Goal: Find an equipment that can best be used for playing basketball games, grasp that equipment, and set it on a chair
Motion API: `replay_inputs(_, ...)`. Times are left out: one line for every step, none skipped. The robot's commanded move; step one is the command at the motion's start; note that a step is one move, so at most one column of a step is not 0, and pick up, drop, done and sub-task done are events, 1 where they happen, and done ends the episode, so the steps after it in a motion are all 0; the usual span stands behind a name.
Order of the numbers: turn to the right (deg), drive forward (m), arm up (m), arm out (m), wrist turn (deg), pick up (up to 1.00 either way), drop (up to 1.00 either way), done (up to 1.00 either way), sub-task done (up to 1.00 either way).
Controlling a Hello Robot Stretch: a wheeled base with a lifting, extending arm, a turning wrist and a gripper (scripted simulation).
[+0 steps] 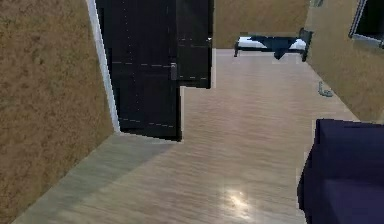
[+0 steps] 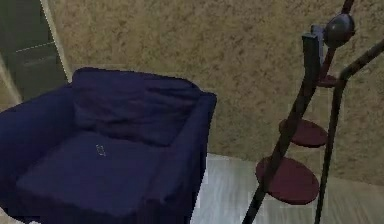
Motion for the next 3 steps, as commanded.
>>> replay_inputs(3.0,0.0,0.0,0.0,0.0,0.0,0.0,0.0,0.0)
replay_inputs(-45.0,0.0,0.0,0.0,0.0,0.0,0.0,0.0,0.0)
replay_inputs(-45.0,0.0,0.0,0.0,0.0,0.0,0.0,0.0,0.0)
